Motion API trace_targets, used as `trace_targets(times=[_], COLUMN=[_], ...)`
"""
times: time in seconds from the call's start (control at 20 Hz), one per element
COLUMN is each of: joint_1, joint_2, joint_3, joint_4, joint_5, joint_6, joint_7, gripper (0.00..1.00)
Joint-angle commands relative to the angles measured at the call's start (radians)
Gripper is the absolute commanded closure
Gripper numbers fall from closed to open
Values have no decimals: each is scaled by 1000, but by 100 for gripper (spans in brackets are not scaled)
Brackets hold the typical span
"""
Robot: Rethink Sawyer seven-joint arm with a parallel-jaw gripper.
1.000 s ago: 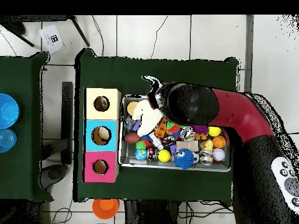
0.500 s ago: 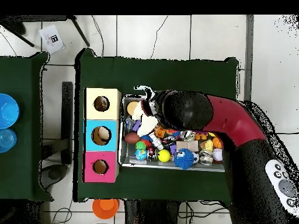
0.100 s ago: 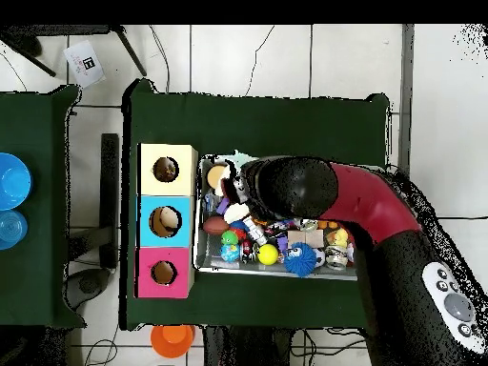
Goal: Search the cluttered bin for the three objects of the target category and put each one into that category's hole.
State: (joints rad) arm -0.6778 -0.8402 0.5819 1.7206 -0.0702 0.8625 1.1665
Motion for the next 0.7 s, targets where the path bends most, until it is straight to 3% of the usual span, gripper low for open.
trace_targets(times=[0.05,0.3,0.55,0.7], joint_1=[18,22,34,26], joint_2=[22,45,73,71], joint_3=[44,41,14,10], joint_4=[102,96,59,55], joint_5=[39,14,-51,-61], joint_6=[201,262,193,207], joint_7=[24,6,4,-11], gripper=[100,100,100,100])
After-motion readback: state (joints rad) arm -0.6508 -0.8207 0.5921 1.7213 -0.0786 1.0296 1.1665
